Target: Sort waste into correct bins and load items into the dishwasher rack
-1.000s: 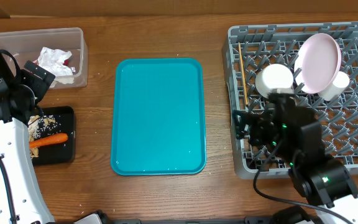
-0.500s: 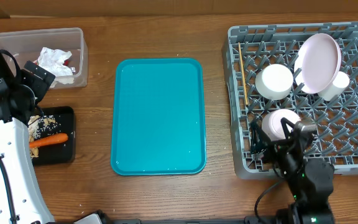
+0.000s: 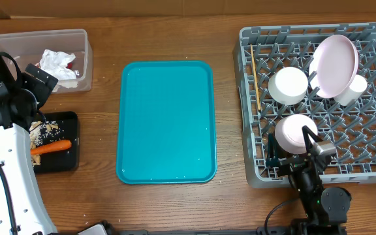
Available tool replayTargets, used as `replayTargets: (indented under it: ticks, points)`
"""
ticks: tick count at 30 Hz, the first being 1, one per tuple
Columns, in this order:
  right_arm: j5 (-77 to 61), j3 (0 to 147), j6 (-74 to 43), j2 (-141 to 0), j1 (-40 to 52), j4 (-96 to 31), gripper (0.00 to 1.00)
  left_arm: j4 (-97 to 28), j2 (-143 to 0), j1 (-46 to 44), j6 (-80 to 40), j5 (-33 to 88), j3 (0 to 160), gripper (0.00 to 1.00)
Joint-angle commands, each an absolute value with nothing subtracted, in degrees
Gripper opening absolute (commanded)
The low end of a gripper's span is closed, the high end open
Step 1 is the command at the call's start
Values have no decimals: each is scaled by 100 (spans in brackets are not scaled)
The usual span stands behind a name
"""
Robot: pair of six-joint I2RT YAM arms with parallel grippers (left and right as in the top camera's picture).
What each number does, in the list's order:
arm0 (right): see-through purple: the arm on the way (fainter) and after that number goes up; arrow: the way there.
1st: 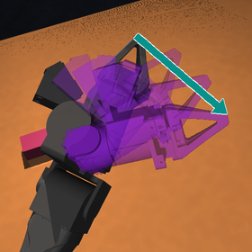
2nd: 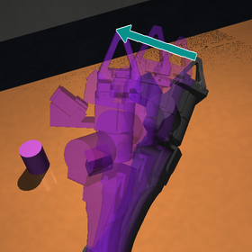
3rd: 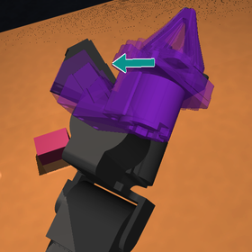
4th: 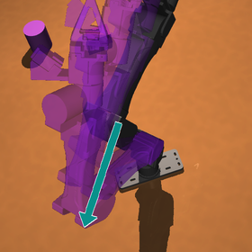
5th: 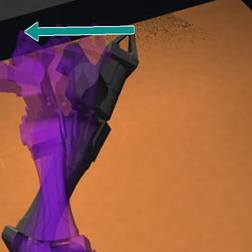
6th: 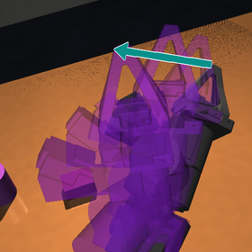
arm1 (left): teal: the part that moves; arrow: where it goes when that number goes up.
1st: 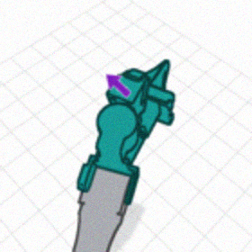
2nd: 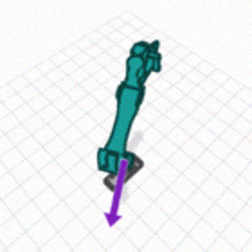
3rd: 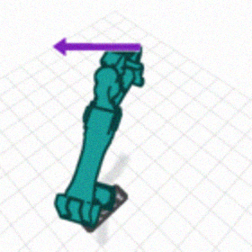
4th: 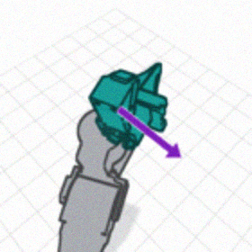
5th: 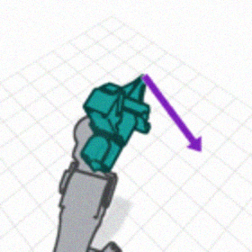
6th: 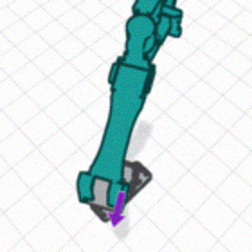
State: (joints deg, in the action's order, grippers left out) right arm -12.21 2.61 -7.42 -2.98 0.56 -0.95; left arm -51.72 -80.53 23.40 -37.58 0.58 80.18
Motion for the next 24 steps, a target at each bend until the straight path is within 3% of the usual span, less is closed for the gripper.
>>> replayTargets:
  ticks: [1, 10, 24]
  points:
    - [-1173, 49, -698, -16, -40, -113, 100, -5168, -8036, 2359, -3817, -23, 8040, 100]
    - [-148, 45, -698, -14, -51, -445, 100, -5168, -8036, 2359, -3815, -23, 8040, 100]
    - [-172, 45, -705, -16, -49, -473, 100, -5166, -8036, 2359, -3815, -23, 8040, 100]
